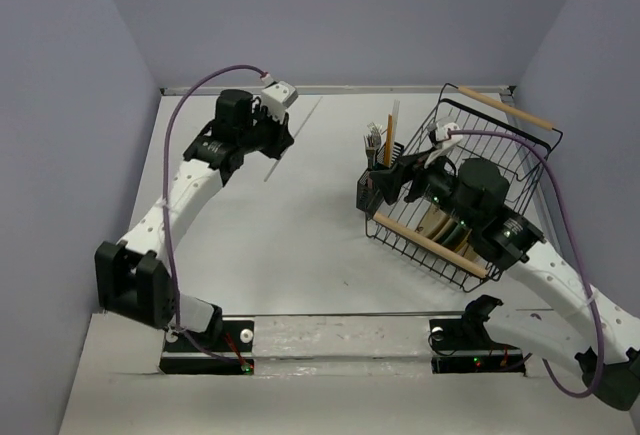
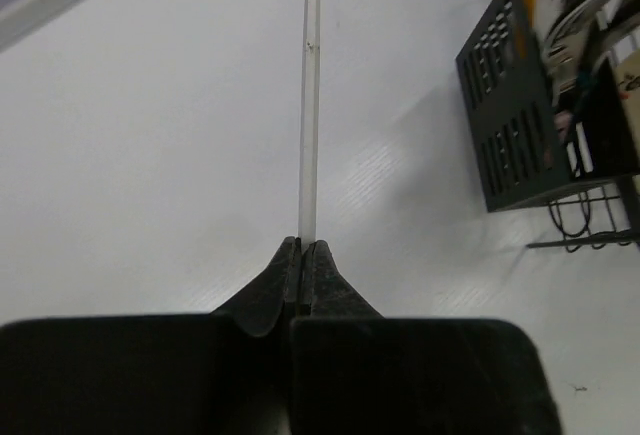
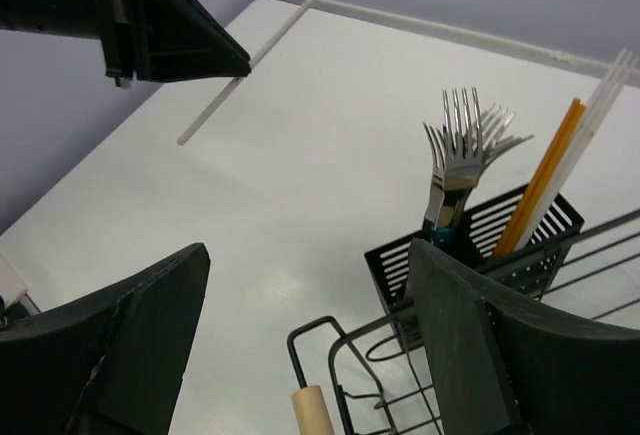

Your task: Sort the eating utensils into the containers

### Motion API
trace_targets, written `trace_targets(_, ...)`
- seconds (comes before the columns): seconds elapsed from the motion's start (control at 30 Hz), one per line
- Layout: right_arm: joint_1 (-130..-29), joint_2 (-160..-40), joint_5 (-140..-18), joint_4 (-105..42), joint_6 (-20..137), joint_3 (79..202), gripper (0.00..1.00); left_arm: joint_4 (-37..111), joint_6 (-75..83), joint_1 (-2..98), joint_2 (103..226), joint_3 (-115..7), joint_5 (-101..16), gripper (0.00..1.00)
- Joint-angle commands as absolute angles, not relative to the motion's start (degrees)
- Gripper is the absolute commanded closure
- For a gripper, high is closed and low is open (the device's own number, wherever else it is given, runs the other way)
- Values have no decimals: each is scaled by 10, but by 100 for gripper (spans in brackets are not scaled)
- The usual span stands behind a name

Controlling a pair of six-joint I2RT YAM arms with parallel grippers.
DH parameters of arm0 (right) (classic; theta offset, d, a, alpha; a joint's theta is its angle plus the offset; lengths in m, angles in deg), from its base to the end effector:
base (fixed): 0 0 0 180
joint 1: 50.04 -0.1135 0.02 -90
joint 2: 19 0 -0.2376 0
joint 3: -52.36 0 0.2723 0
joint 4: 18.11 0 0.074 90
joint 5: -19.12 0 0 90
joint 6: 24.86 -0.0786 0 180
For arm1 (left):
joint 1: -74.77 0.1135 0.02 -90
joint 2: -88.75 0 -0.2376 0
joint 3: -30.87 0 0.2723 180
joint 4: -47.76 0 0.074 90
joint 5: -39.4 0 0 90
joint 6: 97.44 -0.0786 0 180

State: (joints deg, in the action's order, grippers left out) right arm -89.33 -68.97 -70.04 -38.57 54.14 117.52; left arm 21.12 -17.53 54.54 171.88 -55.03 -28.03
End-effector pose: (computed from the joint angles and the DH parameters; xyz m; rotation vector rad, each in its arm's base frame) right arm 0.2189 0.1776 0.3528 -0.4054 1.6554 0.6491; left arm 0.3626 -0.1658 0.3032 0.7629 1.8361 -0.5054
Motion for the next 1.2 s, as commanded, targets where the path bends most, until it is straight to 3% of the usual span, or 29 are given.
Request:
trace_targets(0.0, -890, -714, -777, -349, 517, 1248, 8, 204, -166, 541, 1619, -567, -238, 100)
trace_targets(0.1, -890, -773, -819, -337, 503, 1316, 5, 207, -160, 541, 1567, -574, -232, 100)
trace_targets(0.4, -890, -973, -943, -173, 381, 1456, 20, 200, -143, 540, 1492, -586, -219, 100)
trace_targets(0.93, -906, -1111, -964, 26, 259, 1468, 37, 219, -122, 540, 1488, -569, -194, 100)
trace_targets(1.07, -912, -1143, -978, 46, 243, 1482, 49, 222, -122, 539, 1490, -563, -191, 100)
trace_targets(1.1, -912, -1153, -980, 48, 237, 1486, 66, 223, -121, 539, 1491, -562, -192, 100)
trace_targets(1.17, -912, -1159, -984, 56, 230, 1486, 87, 224, -123, 539, 1490, -560, -192, 100)
